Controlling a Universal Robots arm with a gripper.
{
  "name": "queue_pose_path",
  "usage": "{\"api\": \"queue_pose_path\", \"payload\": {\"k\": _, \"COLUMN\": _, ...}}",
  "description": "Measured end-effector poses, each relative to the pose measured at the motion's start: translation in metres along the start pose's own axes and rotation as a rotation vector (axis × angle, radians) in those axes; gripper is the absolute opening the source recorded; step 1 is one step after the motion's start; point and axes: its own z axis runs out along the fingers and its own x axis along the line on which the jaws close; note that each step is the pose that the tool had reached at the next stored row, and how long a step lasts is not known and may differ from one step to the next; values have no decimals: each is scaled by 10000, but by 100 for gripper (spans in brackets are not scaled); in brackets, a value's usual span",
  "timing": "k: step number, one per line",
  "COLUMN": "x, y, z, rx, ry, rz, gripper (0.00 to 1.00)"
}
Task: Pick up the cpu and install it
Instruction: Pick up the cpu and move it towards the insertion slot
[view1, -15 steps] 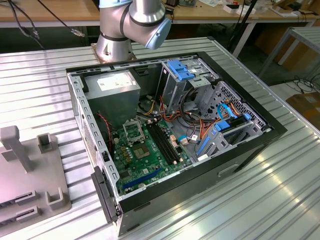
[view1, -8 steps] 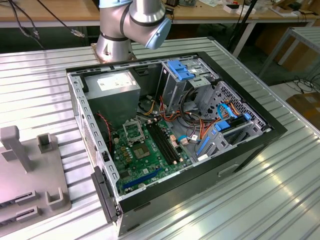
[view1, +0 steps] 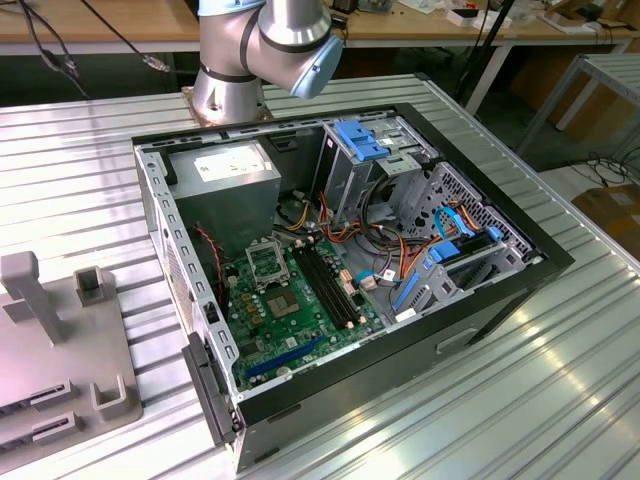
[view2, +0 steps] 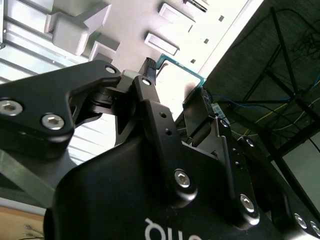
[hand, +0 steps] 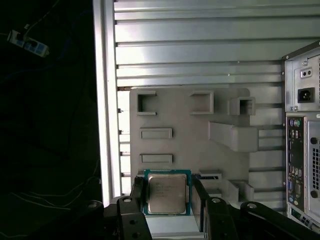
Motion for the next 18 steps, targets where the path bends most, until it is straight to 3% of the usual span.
{"api": "queue_pose_path", "payload": {"k": 11, "x": 0, "y": 0, "z": -87, "rx": 1, "ry": 3, "rz": 0, "gripper": 47}}
{"api": "queue_pose_path", "payload": {"k": 18, "x": -1, "y": 0, "z": -94, "rx": 0, "ry": 3, "rz": 0, "gripper": 47}}
